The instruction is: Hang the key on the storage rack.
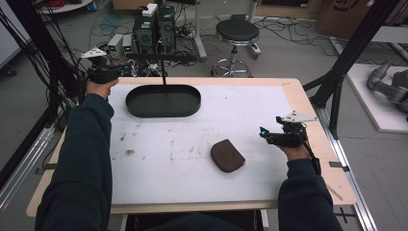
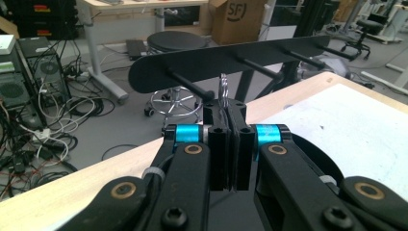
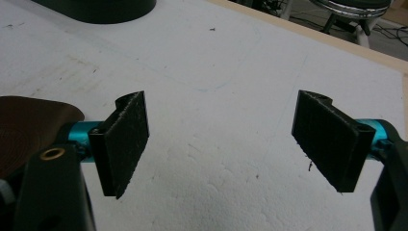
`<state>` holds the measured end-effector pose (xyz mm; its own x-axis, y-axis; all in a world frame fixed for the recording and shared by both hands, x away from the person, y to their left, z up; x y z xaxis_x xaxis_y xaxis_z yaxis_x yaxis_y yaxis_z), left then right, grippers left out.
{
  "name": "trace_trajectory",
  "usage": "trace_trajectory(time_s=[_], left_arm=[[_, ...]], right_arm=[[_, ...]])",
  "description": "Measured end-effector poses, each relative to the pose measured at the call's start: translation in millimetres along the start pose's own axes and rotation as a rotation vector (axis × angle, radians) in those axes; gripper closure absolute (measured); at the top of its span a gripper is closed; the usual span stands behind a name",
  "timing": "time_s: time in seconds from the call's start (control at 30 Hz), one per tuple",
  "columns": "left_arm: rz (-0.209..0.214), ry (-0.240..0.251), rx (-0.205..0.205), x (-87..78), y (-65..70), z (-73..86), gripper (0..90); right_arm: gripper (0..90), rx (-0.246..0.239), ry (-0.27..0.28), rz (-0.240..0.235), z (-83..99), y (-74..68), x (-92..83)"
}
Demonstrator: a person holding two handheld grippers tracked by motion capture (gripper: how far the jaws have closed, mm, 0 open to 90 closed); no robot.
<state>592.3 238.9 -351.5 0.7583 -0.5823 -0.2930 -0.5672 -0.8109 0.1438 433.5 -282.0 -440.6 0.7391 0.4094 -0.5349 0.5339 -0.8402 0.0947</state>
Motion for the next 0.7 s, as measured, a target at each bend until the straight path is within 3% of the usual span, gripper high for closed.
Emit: trace_trajectory(time_s=[0.27,0.57,0.7], left_arm=[[-0.026,0.0,-0.026,3.6,-7.6,1.6,88.0],[-0.017,-0.001,-0.037,4.8,-7.9,3.3,87.8],[-0.048,-0.011,-0.044,8.4,-9.1,4.7,87.6]], right_arm=[[20.9,0.004,-0.004,0.0,2.8,1.2,-1.5],[20.9,0.003,-0.007,-0.005,3.3,-0.2,-0.7],[20.9,0.001,-0.006,-0.004,3.9,0.8,-0.3]])
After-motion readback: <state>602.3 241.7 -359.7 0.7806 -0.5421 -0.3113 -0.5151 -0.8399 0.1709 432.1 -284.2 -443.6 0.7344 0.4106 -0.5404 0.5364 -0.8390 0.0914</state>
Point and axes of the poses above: each handheld gripper's, and its own axes: x roughly forward along the jaws, z roughly out of its underside, y roughly to its right, the point moved 9 cm from there along x, roughly forward along the jaws, and after that the axes turned 1 degree about -x, right-handed, at the moved point
